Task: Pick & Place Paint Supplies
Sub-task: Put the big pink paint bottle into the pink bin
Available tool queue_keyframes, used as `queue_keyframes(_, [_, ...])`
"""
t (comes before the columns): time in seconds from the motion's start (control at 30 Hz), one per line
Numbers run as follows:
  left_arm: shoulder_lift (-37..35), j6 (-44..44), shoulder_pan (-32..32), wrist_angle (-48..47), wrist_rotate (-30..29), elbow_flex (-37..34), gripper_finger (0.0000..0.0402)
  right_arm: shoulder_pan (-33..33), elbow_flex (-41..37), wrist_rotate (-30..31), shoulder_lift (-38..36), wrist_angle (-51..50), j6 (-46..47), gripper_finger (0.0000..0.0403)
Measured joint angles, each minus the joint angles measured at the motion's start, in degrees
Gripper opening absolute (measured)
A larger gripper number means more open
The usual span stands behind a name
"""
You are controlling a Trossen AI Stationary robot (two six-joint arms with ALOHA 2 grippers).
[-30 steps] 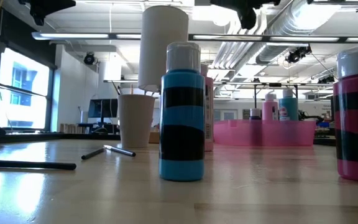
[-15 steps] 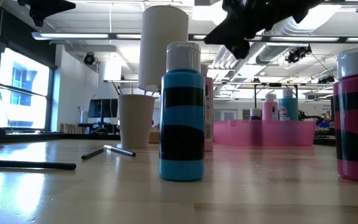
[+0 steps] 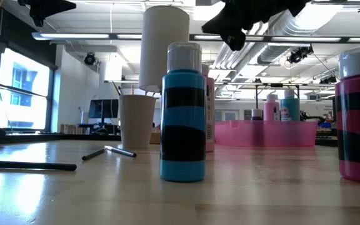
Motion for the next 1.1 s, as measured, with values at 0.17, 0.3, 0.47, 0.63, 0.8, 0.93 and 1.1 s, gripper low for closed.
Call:
queue_keyframes(0.17, [0.01, -0.01, -0.01, 0.0, 0.0, 0.0, 0.0222, 0.79, 3.42, -0.12, 5.05, -3.86, -1.17, 0.0002])
queue_keyframes(0.3, [0.01, -0.01, 0.01, 0.0, 0.02, 0.0, 0.0222, 0.33, 3.69, -0.22, 6.6, -3.74, -2.01, 0.0002])
queue_keyframes(0.47, [0.01, -0.01, -0.01, 0.0, 0.04, 0.0, 0.0222, 0.14, 3.71, 0.33, 6.2, -3.7, -1.96, 0.0002])
queue_keyframes(0.63, [0.0, -0.01, -0.01, 0.0, 0.04, 0.0, 0.0223, 0.34, 3.75, 7.47, 6.01, -4.16, -1.92, 0.0002])
queue_keyframes(0.8, [0.01, -0.01, -0.01, -0.02, 0.04, 0.0, 0.0222, 0.32, 3.75, 8.38, 6.03, -4.65, -1.5, 0.0024])
queue_keyframes(0.93, [0.01, -0.01, -0.01, -0.08, 0.04, 0.0, 0.0222, 0.32, 3.75, 8.57, 6.03, -4.71, -1.78, 0.0069])
queue_keyframes(1.1, [0.0, -0.01, -0.01, -0.54, 0.04, 0.0, 0.0222, 0.3, 3.75, 8.44, 6.03, -4.71, -1.84, 0.0151])
